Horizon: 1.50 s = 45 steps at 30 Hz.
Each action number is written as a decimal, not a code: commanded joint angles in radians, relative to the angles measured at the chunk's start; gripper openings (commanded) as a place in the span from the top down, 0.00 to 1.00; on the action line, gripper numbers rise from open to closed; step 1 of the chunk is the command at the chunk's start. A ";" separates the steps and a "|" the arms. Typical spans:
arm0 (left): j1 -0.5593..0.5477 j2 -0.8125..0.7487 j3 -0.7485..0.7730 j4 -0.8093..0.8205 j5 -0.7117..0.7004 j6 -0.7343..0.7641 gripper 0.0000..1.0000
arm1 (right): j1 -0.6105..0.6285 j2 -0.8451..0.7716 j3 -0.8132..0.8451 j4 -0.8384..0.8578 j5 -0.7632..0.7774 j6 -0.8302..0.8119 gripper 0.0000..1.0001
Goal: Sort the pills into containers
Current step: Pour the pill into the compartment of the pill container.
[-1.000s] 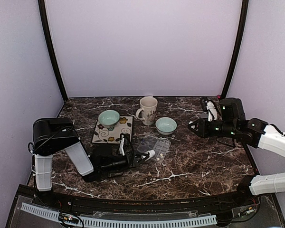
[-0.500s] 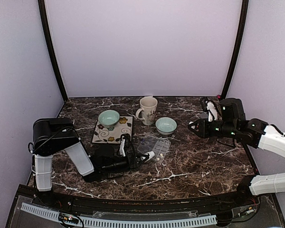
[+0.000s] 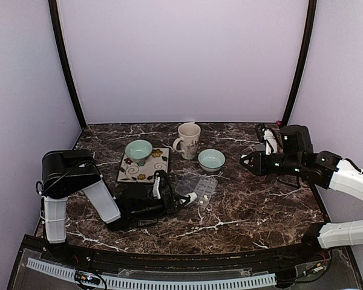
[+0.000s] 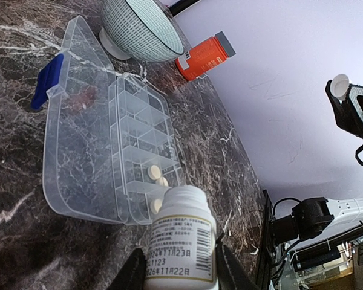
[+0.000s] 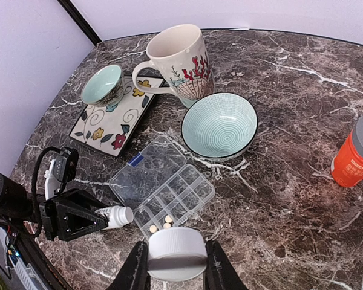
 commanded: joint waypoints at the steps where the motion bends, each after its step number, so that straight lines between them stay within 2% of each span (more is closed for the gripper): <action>1: -0.007 -0.035 0.016 -0.022 -0.016 0.017 1.00 | -0.007 -0.020 -0.011 0.024 -0.008 0.011 0.98; 45: -0.016 -0.112 0.038 -0.201 -0.044 0.043 1.00 | -0.014 -0.013 -0.016 0.026 -0.017 0.011 0.98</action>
